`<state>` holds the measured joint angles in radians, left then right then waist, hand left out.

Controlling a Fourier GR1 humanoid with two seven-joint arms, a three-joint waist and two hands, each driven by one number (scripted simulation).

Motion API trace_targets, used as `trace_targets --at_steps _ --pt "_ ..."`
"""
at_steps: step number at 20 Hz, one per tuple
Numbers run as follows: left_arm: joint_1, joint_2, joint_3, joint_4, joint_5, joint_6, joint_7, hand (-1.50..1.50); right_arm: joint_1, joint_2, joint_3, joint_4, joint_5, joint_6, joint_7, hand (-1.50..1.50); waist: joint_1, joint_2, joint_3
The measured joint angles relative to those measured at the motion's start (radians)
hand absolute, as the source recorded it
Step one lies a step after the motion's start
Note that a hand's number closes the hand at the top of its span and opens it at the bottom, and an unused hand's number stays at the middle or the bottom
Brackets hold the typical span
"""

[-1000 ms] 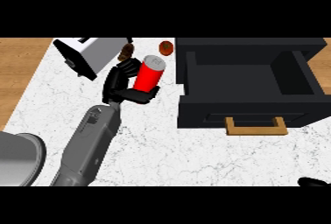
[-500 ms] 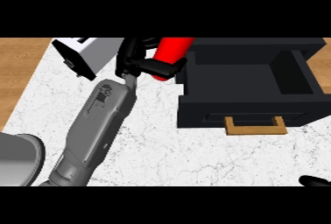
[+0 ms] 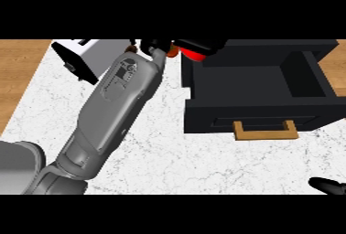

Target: Pick up the can, place it into the drawer and close the drawer

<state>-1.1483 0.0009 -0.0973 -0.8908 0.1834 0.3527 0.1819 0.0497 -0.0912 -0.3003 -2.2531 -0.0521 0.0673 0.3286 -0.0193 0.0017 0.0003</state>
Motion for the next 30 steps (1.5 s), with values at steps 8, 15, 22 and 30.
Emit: trace_targets --at_steps 8,15,22,30 --pt "-0.202 -0.001 -0.059 0.175 0.08 0.076 0.03 1.5 -0.024 -0.02 -0.007 -0.016 -0.017 0.001 0.032 -1.5 -0.02 0.004 0.001" --pt "-0.332 0.0 -0.111 0.325 0.158 0.107 0.016 1.5 -0.028 -0.012 0.006 -0.023 -0.011 -0.003 0.028 -1.5 -0.036 0.009 0.001" --pt "-0.404 -0.001 -0.157 0.455 0.207 0.148 -0.041 -1.5 -0.082 -0.036 0.009 -0.001 -0.016 -0.007 0.06 -1.5 -0.056 0.015 0.002" --pt "-0.433 -0.001 -0.204 0.534 0.261 0.251 -0.086 -1.5 -0.108 -0.057 0.004 0.023 -0.024 0.004 0.056 -1.5 -0.08 0.023 0.003"
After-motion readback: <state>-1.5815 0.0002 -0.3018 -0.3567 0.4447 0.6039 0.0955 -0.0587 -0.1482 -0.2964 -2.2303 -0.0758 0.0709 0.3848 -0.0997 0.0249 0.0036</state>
